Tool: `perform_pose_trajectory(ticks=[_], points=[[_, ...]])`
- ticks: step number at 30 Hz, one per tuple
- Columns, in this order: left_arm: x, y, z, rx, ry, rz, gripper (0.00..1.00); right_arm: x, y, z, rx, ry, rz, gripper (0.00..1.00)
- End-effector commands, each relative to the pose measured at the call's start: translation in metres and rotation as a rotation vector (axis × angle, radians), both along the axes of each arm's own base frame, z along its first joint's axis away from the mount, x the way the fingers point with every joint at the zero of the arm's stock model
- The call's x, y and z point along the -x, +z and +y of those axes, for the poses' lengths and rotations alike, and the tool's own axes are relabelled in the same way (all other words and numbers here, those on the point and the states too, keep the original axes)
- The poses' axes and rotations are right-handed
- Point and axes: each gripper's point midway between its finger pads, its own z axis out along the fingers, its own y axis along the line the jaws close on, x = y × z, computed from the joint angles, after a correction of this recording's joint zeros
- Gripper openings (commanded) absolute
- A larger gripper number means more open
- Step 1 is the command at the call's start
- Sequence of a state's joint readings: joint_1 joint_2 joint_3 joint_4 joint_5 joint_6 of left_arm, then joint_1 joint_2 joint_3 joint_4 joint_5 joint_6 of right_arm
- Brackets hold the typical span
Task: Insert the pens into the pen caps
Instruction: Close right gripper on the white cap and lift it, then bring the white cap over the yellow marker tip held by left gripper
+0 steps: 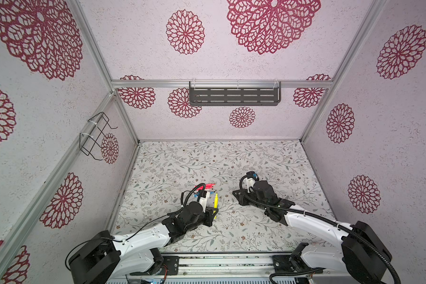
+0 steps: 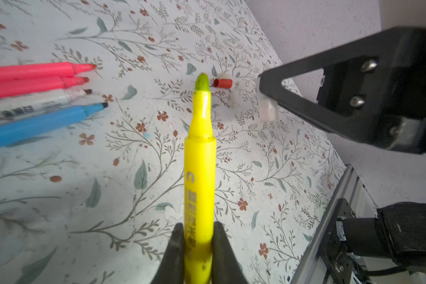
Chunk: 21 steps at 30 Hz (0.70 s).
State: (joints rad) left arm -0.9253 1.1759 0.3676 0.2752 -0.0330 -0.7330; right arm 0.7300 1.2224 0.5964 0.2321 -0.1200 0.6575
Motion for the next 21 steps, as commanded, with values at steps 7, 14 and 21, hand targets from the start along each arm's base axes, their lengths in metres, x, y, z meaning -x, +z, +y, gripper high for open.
perform_pose_trajectory(ticks=[7,14,21], points=[[-0.006,0.031,-0.042,0.121,-0.048,-0.047,0.00,-0.010,0.056,-0.002,-0.259,-0.062,-0.149,0.06],[-0.005,0.031,-0.045,0.115,-0.054,-0.040,0.00,-0.012,0.061,0.008,-0.343,-0.043,-0.139,0.05],[-0.004,0.031,-0.042,0.112,-0.047,-0.042,0.00,-0.018,0.066,-0.001,-0.324,-0.076,-0.160,0.06]])
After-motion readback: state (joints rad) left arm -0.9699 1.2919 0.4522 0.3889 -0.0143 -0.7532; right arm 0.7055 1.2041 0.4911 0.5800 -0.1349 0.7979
